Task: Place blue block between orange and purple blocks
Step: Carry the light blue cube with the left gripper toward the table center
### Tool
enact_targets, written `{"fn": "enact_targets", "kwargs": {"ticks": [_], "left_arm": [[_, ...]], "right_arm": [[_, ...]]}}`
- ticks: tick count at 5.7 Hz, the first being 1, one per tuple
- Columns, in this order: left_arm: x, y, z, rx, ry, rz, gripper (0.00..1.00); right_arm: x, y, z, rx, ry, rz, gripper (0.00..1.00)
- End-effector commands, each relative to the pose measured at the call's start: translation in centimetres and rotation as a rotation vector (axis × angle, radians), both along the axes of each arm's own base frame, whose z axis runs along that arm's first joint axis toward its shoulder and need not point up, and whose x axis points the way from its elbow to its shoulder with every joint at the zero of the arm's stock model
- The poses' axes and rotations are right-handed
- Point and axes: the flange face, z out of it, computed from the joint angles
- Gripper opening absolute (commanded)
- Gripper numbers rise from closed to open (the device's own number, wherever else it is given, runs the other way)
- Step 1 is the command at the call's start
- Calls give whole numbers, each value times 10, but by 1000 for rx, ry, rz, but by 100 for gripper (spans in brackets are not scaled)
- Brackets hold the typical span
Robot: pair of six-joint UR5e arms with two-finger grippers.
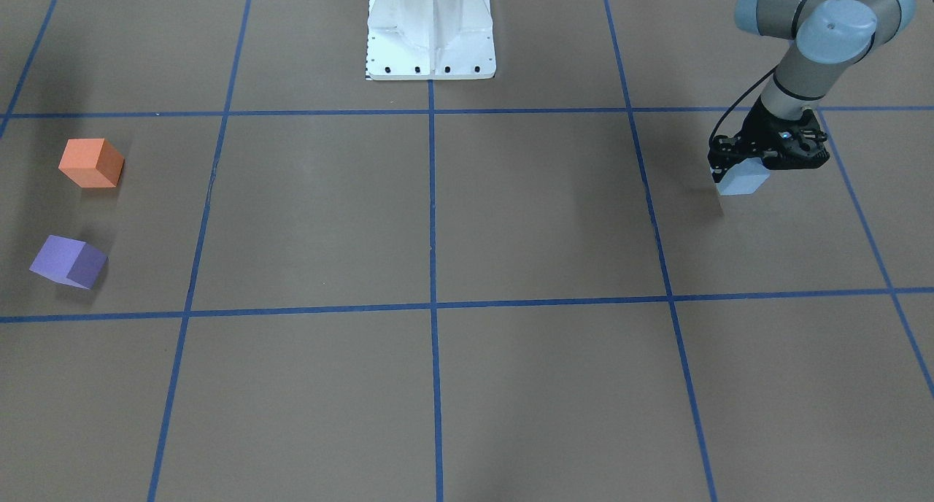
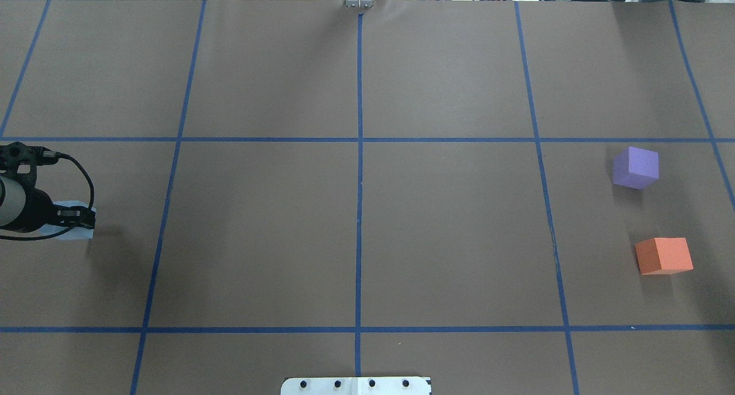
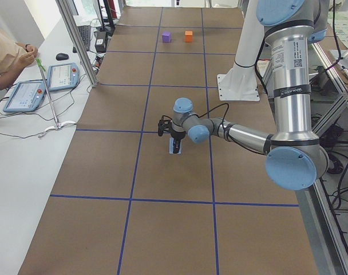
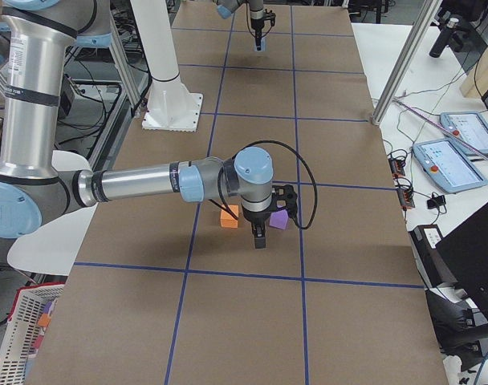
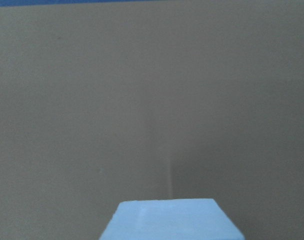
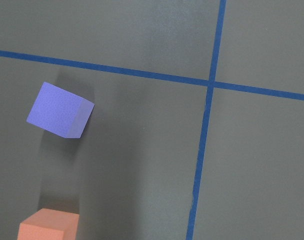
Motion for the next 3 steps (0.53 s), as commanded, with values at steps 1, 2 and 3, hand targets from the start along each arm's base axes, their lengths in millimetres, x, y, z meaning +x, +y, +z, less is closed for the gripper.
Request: {"fn": "enact_targets", "kwargs": {"ticks": [1,2,3], "left_arm": [[28,-28,-87,134,108,23,0],[63,-60,-154,100,71,22,0],[110,-73,-241,46,20,52,0]], "right_arm": [[0,0,0,0,0,0,100],[0,0,0,0,-2,0,100],[0,1,1,-3,-1,0,100]]}}
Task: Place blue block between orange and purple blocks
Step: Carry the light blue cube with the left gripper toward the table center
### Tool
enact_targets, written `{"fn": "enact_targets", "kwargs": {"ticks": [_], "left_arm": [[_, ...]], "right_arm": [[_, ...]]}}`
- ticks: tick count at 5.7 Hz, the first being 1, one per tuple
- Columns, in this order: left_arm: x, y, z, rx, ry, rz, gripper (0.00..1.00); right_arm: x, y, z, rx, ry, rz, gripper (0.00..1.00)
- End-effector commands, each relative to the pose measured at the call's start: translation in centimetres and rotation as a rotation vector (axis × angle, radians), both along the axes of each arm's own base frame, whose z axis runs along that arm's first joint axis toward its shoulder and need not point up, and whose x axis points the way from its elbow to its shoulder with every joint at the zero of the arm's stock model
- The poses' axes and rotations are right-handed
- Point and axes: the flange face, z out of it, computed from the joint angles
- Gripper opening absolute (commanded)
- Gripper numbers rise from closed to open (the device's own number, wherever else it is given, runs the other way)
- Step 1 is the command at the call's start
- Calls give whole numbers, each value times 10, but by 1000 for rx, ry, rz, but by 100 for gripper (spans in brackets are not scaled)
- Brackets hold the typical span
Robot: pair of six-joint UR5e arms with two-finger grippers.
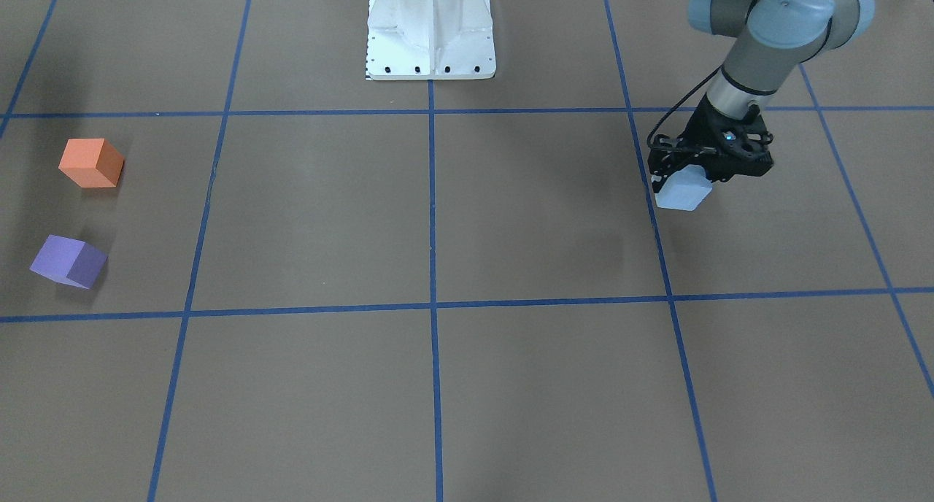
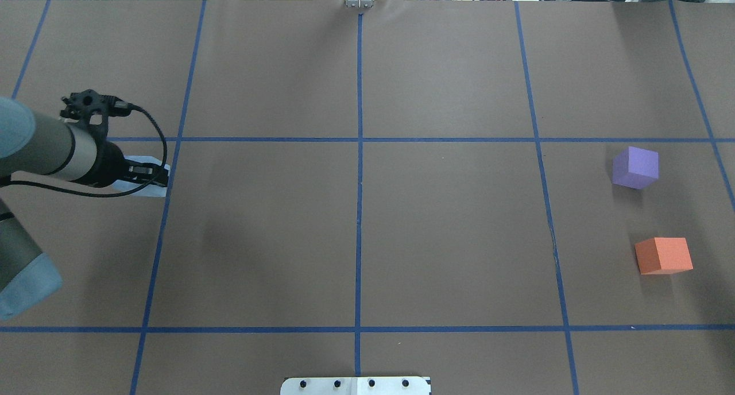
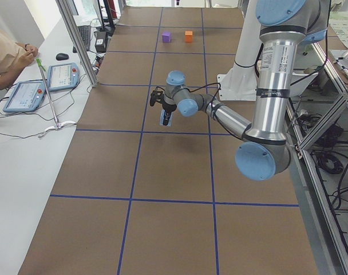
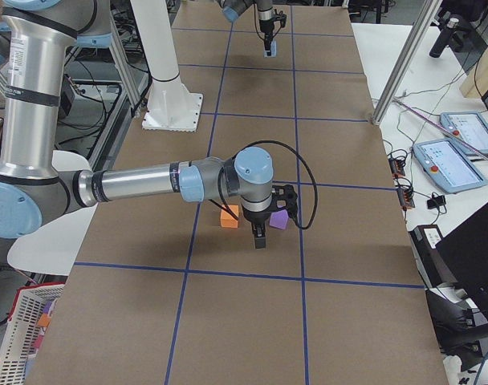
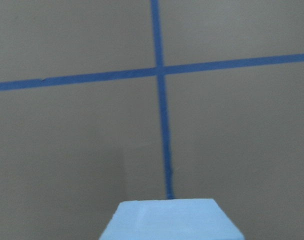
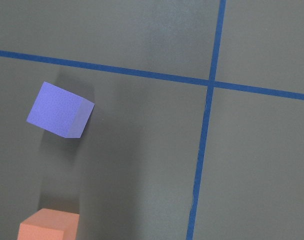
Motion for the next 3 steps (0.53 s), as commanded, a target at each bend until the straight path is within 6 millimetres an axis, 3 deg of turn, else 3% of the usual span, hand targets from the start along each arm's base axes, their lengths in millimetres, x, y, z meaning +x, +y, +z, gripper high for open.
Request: {"fn": "enact_targets", "kwargs": {"ticks": [1,2,3], "left_arm": [[90,6,-115,-46,-24,59,0],[161,19,-157,-72,-15,39,0],[231,7,-186,-99,-48,18,0]], "right_arm": [[0,1,1,-4,-2,0,100],[0,2,3,-9,-1,0,100],[0,2,3,-9,-1,0,100]]}}
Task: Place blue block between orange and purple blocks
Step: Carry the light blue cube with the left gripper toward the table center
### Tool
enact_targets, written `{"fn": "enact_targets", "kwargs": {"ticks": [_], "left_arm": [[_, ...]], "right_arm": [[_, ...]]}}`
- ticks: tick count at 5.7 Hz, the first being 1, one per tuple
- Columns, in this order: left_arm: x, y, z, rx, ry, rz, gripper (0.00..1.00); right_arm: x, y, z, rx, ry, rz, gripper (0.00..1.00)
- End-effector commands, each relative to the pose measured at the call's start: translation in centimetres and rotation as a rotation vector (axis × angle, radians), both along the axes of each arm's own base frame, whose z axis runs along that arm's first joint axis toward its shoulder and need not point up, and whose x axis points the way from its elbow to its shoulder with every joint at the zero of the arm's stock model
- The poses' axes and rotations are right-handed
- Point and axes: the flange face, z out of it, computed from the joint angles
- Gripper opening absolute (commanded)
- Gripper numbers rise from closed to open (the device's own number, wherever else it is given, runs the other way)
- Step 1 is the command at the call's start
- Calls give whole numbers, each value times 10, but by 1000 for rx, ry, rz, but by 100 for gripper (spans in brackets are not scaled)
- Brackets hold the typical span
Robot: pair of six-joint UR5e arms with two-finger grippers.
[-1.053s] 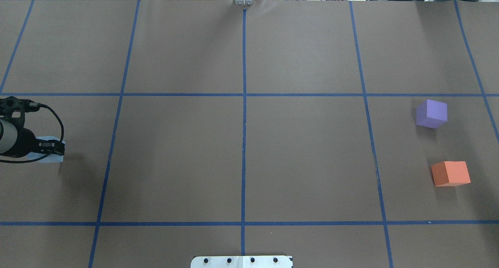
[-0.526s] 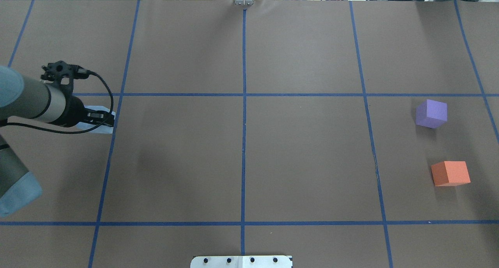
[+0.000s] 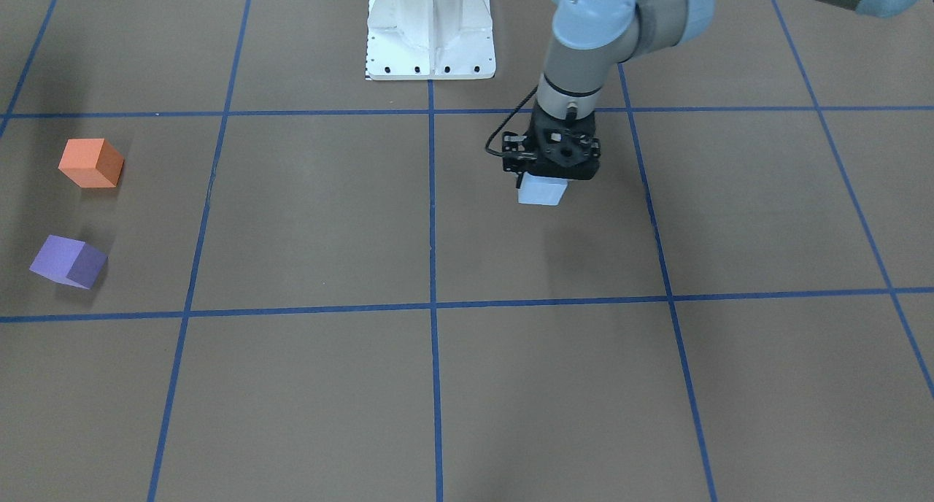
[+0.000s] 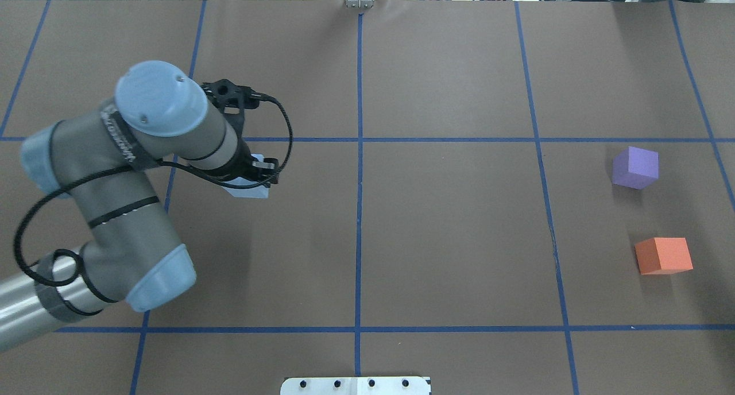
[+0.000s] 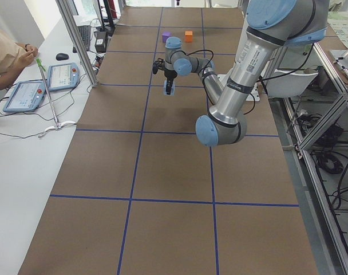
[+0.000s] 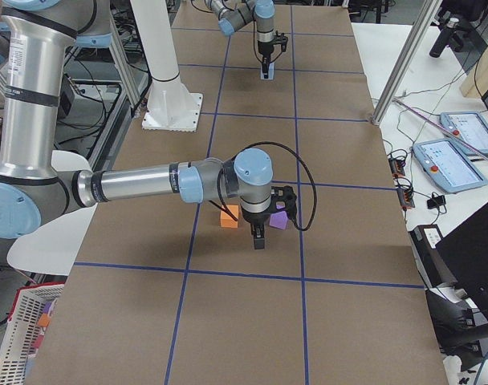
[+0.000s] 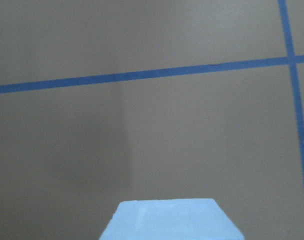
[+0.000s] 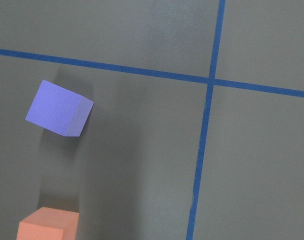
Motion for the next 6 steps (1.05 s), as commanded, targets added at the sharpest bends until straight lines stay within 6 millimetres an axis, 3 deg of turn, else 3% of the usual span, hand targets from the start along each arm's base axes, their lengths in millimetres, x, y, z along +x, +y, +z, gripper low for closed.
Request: {"fn": "enact_targets", "kwargs": {"ticks": [1,2,3,4,5,6], "left_arm": [[112,-26,-47,-35,-24,-23,5],[134,-33,-32,-51,20,-50,30],[144,-37,-20,-42,38,-49,64],[151,-22,-25,-42,48,-33,94],[117,-38,-54,-6,107,-58,96],[61,-56,-84,14,183,-84,99]], "right_arm": [[0,0,1,2,3,-1,100],[0,1,1,0,2,-1,100],[0,0,0,10,2,-6,100],[0,-2,-6,47,-6,-2,100],[-1,-5,-19,71,-20,1,100],[-4,-11,-36,106,-55,-6,100]]}}
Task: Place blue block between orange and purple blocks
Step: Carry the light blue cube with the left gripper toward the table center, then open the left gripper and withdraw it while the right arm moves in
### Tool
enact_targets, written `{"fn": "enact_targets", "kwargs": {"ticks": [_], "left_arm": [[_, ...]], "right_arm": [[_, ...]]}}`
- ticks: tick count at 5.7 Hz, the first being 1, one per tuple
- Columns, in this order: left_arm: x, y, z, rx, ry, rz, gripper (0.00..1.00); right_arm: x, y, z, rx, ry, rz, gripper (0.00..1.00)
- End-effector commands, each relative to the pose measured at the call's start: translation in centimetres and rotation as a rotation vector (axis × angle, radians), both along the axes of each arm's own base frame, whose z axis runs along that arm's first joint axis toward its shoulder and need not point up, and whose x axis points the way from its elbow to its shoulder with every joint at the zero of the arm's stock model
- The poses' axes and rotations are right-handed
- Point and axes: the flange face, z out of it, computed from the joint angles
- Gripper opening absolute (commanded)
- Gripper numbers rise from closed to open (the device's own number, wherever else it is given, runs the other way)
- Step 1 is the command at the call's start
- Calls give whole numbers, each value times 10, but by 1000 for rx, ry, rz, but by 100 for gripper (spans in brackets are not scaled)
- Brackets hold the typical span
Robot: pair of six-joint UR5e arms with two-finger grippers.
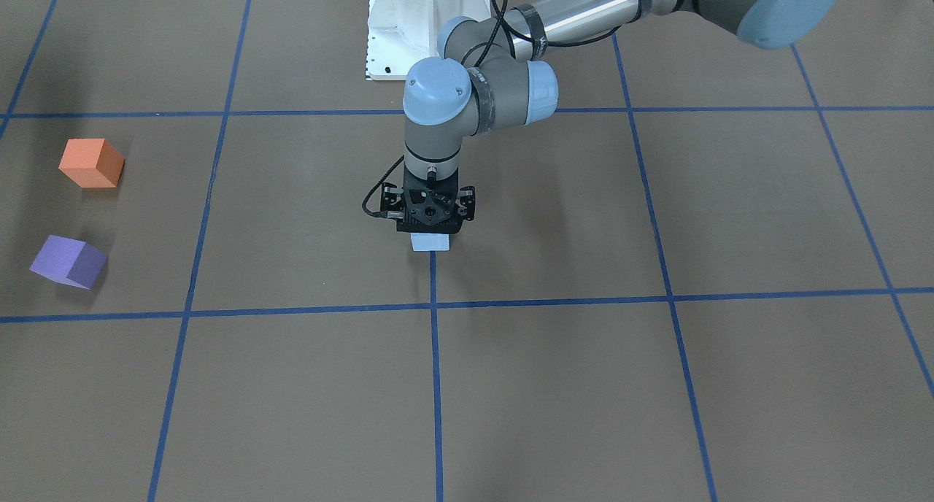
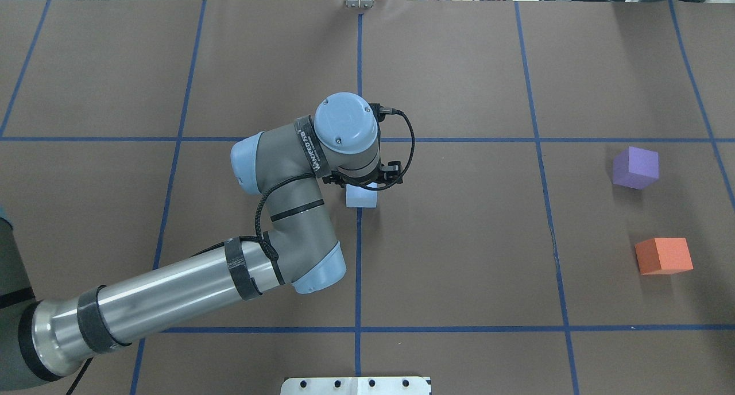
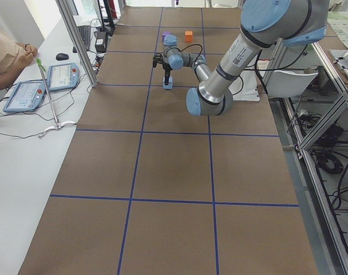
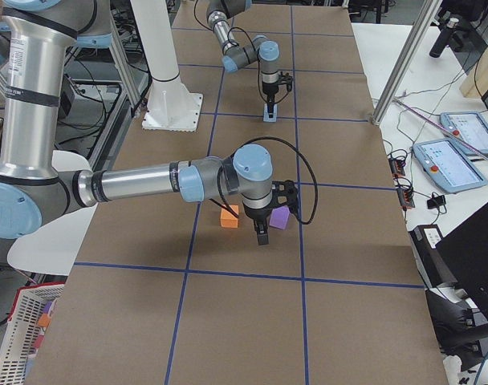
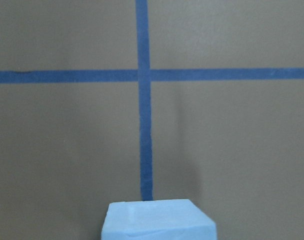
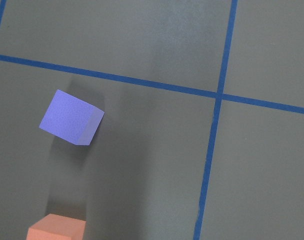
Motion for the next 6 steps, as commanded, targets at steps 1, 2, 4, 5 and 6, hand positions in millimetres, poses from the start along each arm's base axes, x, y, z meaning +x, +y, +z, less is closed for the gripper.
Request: {"fn": "enact_targets", "kwargs": {"ticks": [1,2,4,5,6], "left_arm": [[-117,-48,-30,-25,67,-38,99],[-186,-62,-22,23,-1,84,99],[-323,-65,82,230,-166,222,99],[-397,-83,136,285,-223,260,99],[-466,-70,197,319,-252,307,100]], "right_arm": [[-6,-8,-39,138,-95,-27,100],[-15,-26,-73,247,-121,-43,100],[-102,-58,-178,204,-247,-42,100],[-159,-66,-225,146,-287,-34,100],[-229,-66,-266,113,-279,-7,100]]}}
